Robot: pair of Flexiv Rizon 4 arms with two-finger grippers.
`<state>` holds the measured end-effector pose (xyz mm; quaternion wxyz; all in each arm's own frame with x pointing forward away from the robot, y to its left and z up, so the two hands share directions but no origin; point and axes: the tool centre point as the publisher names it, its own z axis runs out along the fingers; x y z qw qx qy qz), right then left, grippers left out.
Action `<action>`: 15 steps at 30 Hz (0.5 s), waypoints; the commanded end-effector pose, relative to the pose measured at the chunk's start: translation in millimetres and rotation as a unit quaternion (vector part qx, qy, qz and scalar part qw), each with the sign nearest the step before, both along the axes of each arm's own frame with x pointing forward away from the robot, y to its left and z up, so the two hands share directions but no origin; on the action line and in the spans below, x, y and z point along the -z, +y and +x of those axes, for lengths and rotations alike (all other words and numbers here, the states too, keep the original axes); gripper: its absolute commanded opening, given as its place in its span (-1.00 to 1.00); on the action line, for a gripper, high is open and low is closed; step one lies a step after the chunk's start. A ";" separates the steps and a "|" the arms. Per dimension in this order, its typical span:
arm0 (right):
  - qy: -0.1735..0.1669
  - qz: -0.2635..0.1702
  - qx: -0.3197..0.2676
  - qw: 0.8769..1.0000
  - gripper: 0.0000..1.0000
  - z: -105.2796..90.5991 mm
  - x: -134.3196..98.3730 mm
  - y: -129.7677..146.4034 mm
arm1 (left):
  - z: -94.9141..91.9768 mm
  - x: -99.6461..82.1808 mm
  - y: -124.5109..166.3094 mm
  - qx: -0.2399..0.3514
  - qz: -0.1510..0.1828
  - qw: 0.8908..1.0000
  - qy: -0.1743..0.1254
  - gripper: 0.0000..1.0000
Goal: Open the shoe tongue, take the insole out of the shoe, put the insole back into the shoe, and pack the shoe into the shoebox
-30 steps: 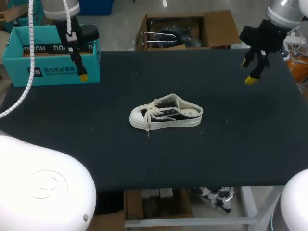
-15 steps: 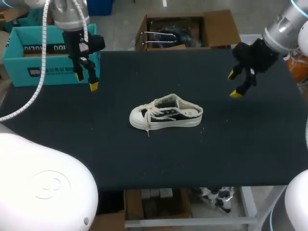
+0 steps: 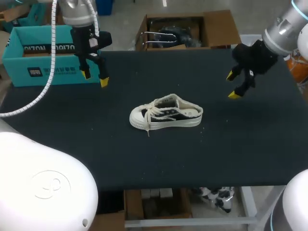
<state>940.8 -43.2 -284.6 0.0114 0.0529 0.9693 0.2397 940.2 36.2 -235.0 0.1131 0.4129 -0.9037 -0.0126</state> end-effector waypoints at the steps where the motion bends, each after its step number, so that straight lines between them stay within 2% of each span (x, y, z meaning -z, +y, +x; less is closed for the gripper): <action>1: 0.003 0.030 -0.001 1.000 1.00 -0.6 25.9 9.4 | -5.4 6.3 -37.1 -0.120 0.032 0.992 0.018 1.00; 2: 0.003 0.032 -0.003 0.999 1.00 -1.8 30.6 12.9 | -6.6 8.1 -44.8 -0.131 0.042 0.990 0.012 1.00; 4: 0.000 0.056 -0.007 0.998 1.00 -4.1 37.6 18.7 | -8.5 8.9 -54.7 -0.154 0.041 0.987 0.021 1.00; 7: 0.005 0.073 -0.001 0.997 1.00 -6.5 52.2 30.1 | -13.2 11.1 -73.6 -0.195 0.049 0.980 0.018 1.00; 11: -0.001 0.090 0.001 0.996 1.00 -9.0 65.0 41.1 | -17.9 13.0 -92.2 -0.202 0.055 0.978 0.014 1.00; 13: -0.003 0.098 0.005 0.995 1.00 -9.0 71.2 45.8 | -19.6 13.5 -99.9 -0.204 0.043 0.978 0.023 1.00; 15: -0.004 0.103 0.009 0.995 1.00 -8.6 77.1 50.9 | -21.3 15.2 -109.6 -0.207 0.046 0.977 0.018 1.00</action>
